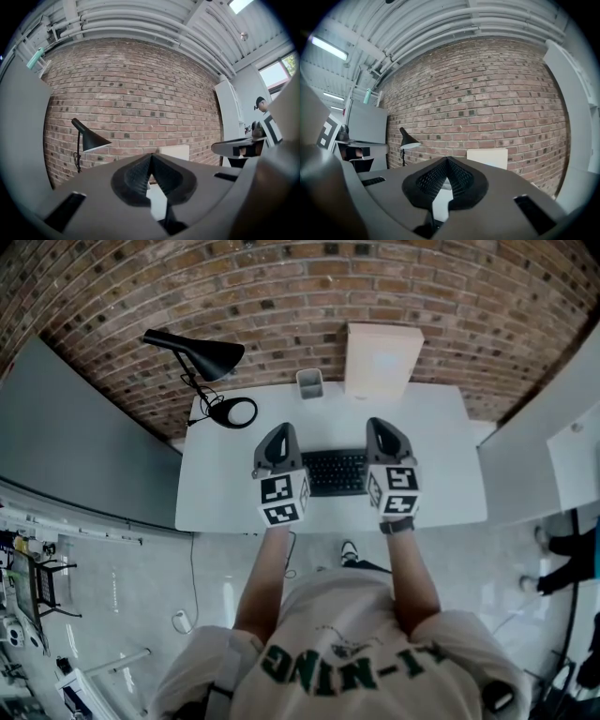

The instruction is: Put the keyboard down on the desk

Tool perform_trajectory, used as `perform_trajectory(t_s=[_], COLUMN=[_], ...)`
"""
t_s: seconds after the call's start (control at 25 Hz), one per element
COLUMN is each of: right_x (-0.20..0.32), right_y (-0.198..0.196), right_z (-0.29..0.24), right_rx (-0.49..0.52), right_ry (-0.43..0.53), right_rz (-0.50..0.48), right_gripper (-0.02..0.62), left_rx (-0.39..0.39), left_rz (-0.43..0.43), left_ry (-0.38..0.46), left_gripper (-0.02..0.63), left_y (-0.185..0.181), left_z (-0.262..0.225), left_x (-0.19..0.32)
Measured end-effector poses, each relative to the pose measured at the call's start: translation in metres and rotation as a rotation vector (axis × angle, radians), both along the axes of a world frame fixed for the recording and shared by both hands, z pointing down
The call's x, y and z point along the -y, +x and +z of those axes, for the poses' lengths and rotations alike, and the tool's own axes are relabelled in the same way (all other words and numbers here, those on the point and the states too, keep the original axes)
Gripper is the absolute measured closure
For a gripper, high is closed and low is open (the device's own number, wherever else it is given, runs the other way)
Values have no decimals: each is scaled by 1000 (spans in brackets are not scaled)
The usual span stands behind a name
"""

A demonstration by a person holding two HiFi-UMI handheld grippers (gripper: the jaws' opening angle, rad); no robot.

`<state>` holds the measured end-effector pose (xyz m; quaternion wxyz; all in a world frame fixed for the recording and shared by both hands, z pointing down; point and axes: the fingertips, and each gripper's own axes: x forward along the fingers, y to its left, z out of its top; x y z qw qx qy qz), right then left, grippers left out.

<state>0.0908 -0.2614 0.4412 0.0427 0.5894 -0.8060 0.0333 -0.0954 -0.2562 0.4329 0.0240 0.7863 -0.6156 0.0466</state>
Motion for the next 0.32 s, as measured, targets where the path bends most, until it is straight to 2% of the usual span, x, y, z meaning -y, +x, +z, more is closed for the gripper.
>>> perform_trajectory(t_s=[0.32], right_x=[7], right_y=[3], right_z=[-4], right_rx=[13], right_ry=[5], right_rz=[-14], right_gripper=[594], left_rx=[-16], left_rz=[-4], left_ry=[-27], left_gripper=[604], left_y=[5], left_z=[5], left_x=[6])
